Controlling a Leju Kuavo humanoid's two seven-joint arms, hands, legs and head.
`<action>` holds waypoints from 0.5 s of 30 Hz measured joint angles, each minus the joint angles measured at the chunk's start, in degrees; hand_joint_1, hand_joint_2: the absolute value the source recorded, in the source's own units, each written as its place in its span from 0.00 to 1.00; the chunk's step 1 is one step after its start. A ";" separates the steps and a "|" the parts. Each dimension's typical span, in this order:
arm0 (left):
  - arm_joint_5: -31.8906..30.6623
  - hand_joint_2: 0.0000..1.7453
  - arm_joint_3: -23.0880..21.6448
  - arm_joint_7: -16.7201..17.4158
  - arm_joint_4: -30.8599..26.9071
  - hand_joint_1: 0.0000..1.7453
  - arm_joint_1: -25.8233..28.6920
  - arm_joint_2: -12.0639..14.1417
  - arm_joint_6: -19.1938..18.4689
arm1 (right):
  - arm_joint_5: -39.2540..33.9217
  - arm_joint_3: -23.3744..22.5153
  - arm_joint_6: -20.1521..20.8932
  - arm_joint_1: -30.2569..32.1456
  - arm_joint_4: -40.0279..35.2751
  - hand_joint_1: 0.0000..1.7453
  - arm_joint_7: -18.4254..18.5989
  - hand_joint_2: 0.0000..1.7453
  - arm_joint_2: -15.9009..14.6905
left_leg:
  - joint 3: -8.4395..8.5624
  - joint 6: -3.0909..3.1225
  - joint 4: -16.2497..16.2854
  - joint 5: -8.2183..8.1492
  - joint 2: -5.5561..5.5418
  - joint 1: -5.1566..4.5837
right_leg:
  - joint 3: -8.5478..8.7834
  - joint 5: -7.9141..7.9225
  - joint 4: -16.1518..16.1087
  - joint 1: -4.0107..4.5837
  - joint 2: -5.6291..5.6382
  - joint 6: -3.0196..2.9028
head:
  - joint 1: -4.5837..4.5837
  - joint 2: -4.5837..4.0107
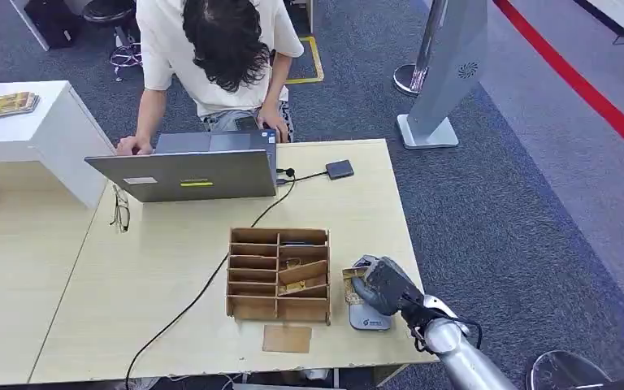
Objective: Pass the card to the sensor for recognition and then transmit it.
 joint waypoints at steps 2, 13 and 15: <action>0.00 0.00 0.04 0.00 -0.04 0.00 0.00 -0.04 0.00 | 0.07 0.00 -0.02 -0.07 0.09 1.00 0.00 1.00 0.02 | 0.01 0.00 0.00 0.00 0.00 0.00 | 0.01 0.00 0.00 0.00 0.00 0.00 | 0.00 0.00; -0.07 0.00 0.28 0.00 -0.48 0.00 0.00 -0.42 -0.09 | 0.15 -0.02 0.00 -0.23 0.26 1.00 0.00 1.00 0.09 | 0.03 0.00 0.00 0.00 0.00 0.00 | 0.03 0.00 0.00 0.00 0.00 0.00 | 0.00 0.00; -0.07 0.00 0.35 0.00 -0.48 0.00 0.00 -0.42 -0.09 | 0.17 -0.02 0.00 -0.25 0.28 1.00 0.00 1.00 0.09 | 0.03 0.00 0.00 0.00 0.00 0.00 | 0.04 0.00 0.00 0.00 0.00 0.00 | 0.00 0.00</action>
